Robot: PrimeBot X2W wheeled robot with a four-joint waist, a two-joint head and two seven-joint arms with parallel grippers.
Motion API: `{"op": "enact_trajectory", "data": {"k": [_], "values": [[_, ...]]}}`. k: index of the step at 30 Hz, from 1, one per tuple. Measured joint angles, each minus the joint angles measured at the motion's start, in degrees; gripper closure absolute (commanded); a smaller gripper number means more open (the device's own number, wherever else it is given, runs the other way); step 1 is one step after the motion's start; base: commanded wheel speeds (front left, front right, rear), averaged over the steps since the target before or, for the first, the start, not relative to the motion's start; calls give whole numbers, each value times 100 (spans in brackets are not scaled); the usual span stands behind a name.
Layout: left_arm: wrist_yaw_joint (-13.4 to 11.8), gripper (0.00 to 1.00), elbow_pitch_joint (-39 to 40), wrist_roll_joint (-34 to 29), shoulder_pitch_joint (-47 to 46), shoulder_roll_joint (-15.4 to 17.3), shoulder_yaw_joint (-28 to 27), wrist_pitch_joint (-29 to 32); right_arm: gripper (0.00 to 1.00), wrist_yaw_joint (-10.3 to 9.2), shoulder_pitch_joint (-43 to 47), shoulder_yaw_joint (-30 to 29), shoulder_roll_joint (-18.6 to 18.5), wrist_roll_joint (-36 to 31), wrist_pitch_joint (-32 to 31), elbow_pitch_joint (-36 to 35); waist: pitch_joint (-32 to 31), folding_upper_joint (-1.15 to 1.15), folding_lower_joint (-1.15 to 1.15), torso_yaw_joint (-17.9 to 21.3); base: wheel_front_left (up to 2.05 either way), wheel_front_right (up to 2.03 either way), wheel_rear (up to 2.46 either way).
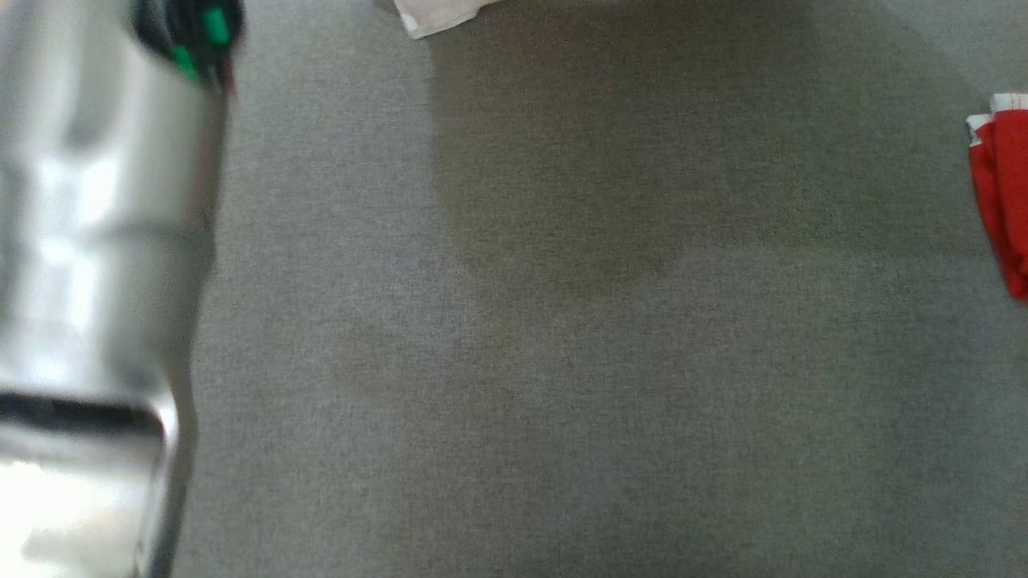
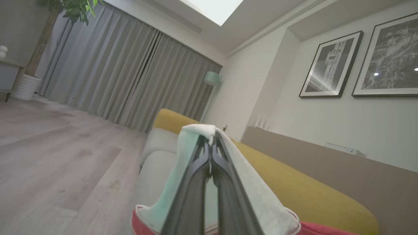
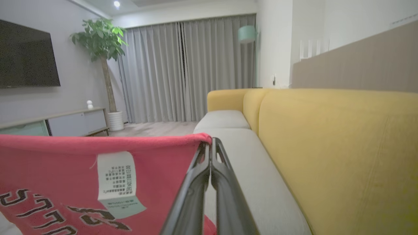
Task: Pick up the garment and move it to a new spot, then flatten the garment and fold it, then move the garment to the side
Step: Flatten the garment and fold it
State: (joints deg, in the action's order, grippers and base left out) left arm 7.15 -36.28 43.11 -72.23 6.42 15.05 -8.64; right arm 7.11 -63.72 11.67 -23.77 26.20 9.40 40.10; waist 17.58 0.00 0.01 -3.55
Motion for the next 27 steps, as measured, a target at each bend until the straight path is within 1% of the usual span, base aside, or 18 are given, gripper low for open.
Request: {"op": "enact_trajectory", "data": {"k": [7,11,13,15,21,22,27], "values": [[0,100,637,573,2078,223,346,40,100,0,918,382,-23,313,203,512,-160,0,-2,-26,0,0,0],[-1,100,1007,632,3325,370,463,-11,100,0,1545,498,-30,613,278,616,-382,0,-2,-22,0,0,0],[-8,100,1209,666,3922,359,500,-126,100,0,1960,494,-32,844,316,606,-532,0,-3,-36,0,0,0],[-23,100,1382,762,4493,319,508,-240,100,0,2467,461,-46,1053,357,532,-687,0,-3,-62,0,0,0],[-294,100,1712,809,6043,199,499,-453,100,0,4220,347,-48,1315,430,-16,-1128,0,-3,-121,0,0,0],[-370,100,1840,808,6506,156,466,-466,100,0,4802,257,-25,1337,431,-229,-1247,0,-3,-136,0,0,0],[-590,100,2251,692,7472,134,435,-512,100,0,5990,-121,118,1356,432,-725,-1447,-1,-3,-148,0,0,0]]}}
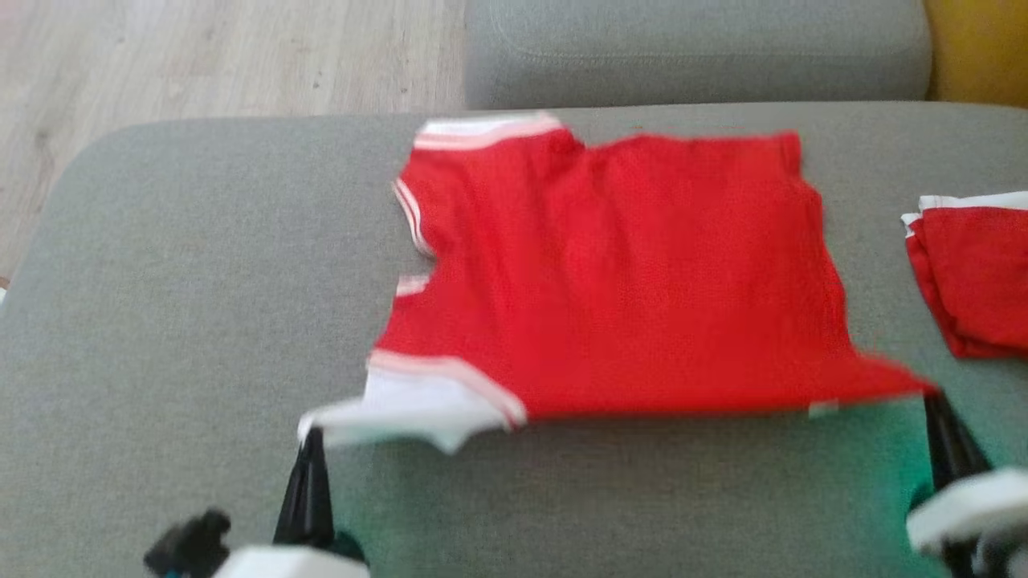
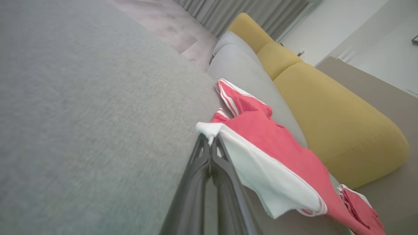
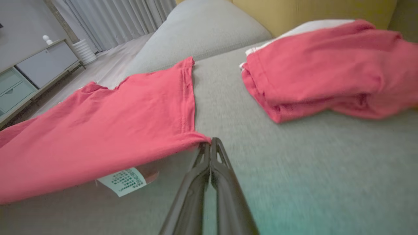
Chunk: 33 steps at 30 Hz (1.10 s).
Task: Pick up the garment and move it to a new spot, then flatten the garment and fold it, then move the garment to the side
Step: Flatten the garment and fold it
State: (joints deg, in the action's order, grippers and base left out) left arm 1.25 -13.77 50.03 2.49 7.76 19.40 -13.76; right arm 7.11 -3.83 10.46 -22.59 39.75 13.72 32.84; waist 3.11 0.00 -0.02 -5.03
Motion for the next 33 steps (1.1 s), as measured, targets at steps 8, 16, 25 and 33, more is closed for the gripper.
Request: {"op": "enact_trajectory", "data": {"k": [8,16,25,33], "values": [[-387,100,733,-35,771,113,-48,144,100,1,1054,-681,267,-417,-309,-1069,39,0,1,32,0,0,0],[-477,100,932,-71,25,153,-4,420,100,1,786,-1178,535,-777,-958,-1623,441,0,2,5,0,0,0],[-320,100,167,-303,-1733,-66,146,569,100,0,-445,-1296,549,-1168,-1306,-1533,1057,0,4,-28,0,0,0],[-111,0,-619,-665,-2453,-132,182,146,0,0,-970,-1322,643,-1371,-998,-1141,1316,0,3,-22,0,0,0]]}}
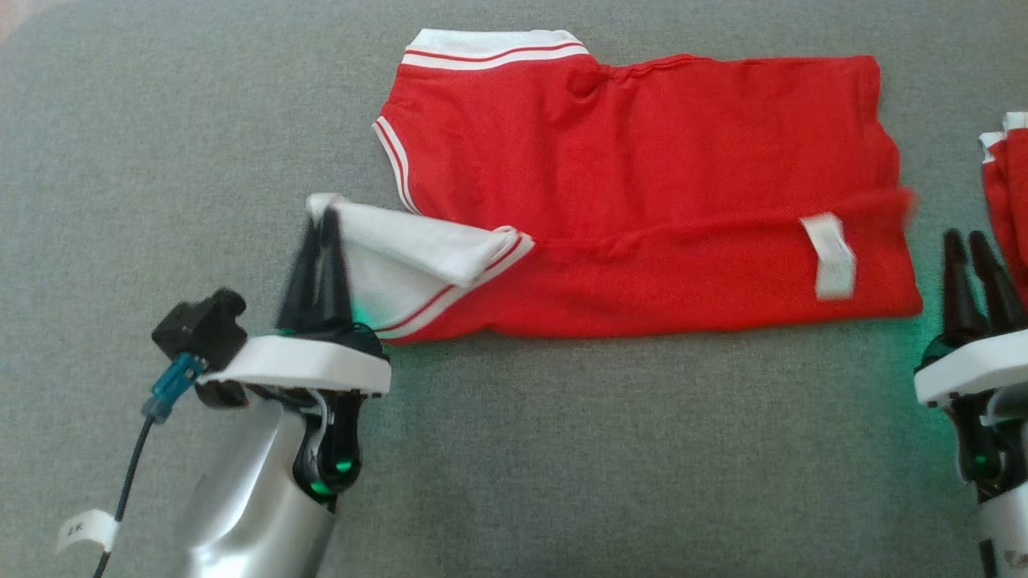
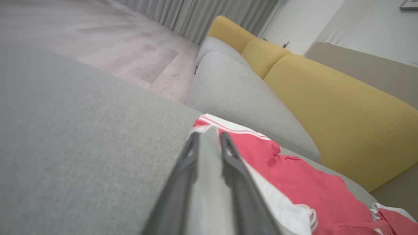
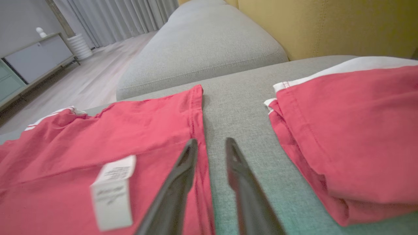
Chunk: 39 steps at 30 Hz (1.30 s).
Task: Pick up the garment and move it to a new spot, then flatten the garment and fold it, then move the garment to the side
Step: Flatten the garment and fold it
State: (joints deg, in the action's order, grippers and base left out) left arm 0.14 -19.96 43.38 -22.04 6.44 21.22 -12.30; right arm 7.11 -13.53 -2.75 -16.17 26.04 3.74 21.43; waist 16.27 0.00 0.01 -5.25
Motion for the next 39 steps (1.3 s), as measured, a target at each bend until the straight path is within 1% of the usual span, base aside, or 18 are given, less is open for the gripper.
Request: {"op": "enact_trajectory", "data": {"k": [3,4,6,9,11,13,15,17,20,23,26,31,37,39], "values": [[-15,0,66,-563,-51,69,8,-175,0,0,1,14,73,0,199,77,-13,0,-1,11,0,0,0],[-15,0,66,-563,-51,69,8,-175,0,0,1,14,73,0,199,77,-13,0,-1,11,0,0,0],[-26,0,170,-954,66,137,59,-200,0,0,23,13,101,3,336,99,-37,0,-1,23,0,0,0],[-178,0,443,-1493,577,185,-15,-218,0,0,84,52,163,21,447,94,-85,0,-2,58,0,0,0],[-245,0,457,-1722,1055,201,-101,-218,0,0,187,101,199,20,485,97,-122,0,-1,91,0,0,0],[-325,0,324,-2037,1474,261,-120,-216,0,0,303,131,238,63,510,100,-162,0,-2,122,0,0,0],[-371,0,58,-2173,1686,270,-145,-215,0,0,394,157,270,79,533,101,-202,0,-2,140,0,0,0],[-372,0,-160,-2288,1692,271,-207,-215,0,0,423,174,286,118,533,102,-227,0,-2,157,0,0,0],[-366,0,-427,-2394,1455,266,-318,-215,0,0,427,179,286,119,532,102,-230,0,-2,175,0,0,0],[-309,0,-770,-2568,1085,238,-323,-215,0,0,427,203,280,118,524,102,-217,0,-2,192,0,0,0],[-302,0,-1069,-2742,800,224,-325,-215,0,0,427,246,261,118,457,87,-184,0,-2,219,0,0,0],[-142,0,-1462,-2865,467,135,-376,-215,0,0,422,268,233,116,380,-11,-62,0,-2,255,0,0,0],[192,0,-1693,-2934,176,27,-372,-224,0,0,387,265,179,111,330,-77,54,0,-1,262,0,0,0],[250,0,-1696,-2980,139,-2,-355,-224,0,0,375,263,179,111,330,-81,62,0,-1,254,0,0,0]]}}
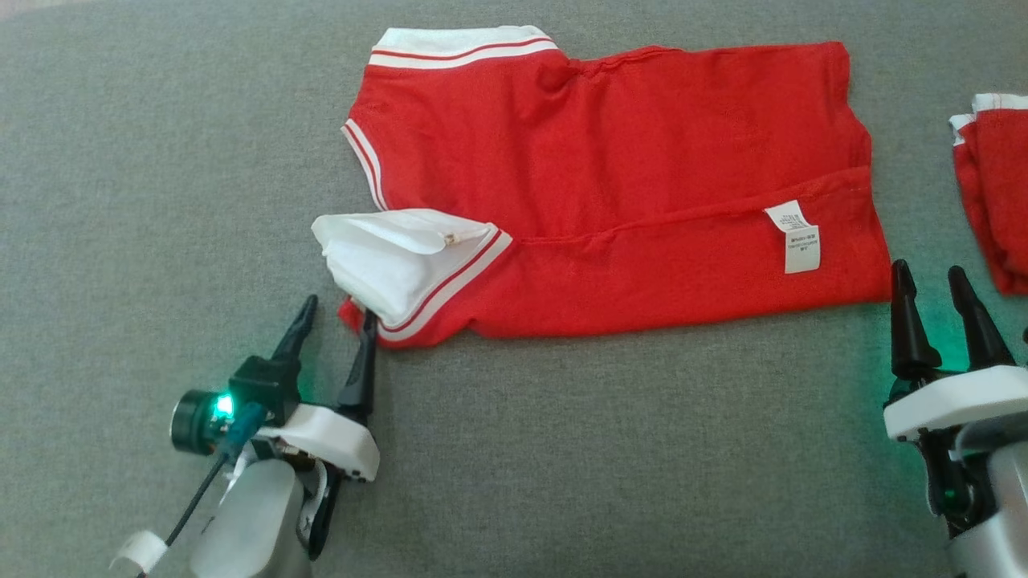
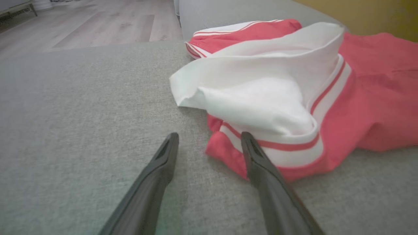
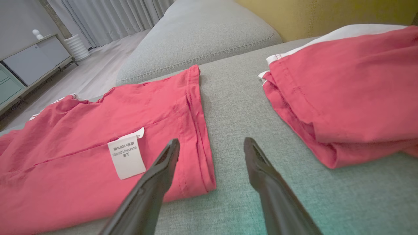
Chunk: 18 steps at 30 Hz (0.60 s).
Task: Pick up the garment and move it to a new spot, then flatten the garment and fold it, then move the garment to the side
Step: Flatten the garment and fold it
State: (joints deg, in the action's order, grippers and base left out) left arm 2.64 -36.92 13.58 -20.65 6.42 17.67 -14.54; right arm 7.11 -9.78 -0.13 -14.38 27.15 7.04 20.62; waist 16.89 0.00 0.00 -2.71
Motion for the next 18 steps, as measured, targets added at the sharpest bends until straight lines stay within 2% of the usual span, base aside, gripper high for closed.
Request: {"op": "enact_trajectory", "data": {"k": [1,2,3,4,5,6,15,16,17,18], "values": [[44,0,-21,-43,-4,-2,16,0,0,0,-8,-1,0,-1,0,0,-3,0,0,-4,0,0,0],[76,42,-68,-75,-4,-1,35,0,0,0,-12,-4,1,-1,0,0,-10,0,0,-9,0,0,0],[90,72,-129,-102,-3,0,47,-1,0,0,-14,-4,2,-9,0,1,-22,0,0,-12,0,0,0],[90,94,-165,-123,-3,-1,52,-19,0,0,-14,-3,7,-29,-1,2,-36,0,0,-15,0,0,0],[91,94,-188,-123,-3,-7,48,-19,0,0,-14,-2,12,-54,-8,5,-55,0,0,-19,0,0,0],[96,100,-207,-122,-1,-14,47,-19,0,0,-15,-2,18,-53,-33,22,-74,0,0,-22,0,0,0],[212,100,97,219,339,-198,-292,-16,0,0,-128,-10,132,-213,-614,651,-261,0,-1,-158,0,0,0],[238,100,135,240,383,-212,-310,-16,18,0,-179,-11,133,-249,-621,709,-275,0,-1,-177,0,0,0],[244,100,170,275,420,-231,-331,-16,73,0,-227,7,132,-282,-675,760,-292,0,0,-196,0,0,0],[247,100,199,321,448,-255,-356,-16,100,0,-268,32,131,-303,-709,810,-310,0,0,-219,0,0,0]]}}
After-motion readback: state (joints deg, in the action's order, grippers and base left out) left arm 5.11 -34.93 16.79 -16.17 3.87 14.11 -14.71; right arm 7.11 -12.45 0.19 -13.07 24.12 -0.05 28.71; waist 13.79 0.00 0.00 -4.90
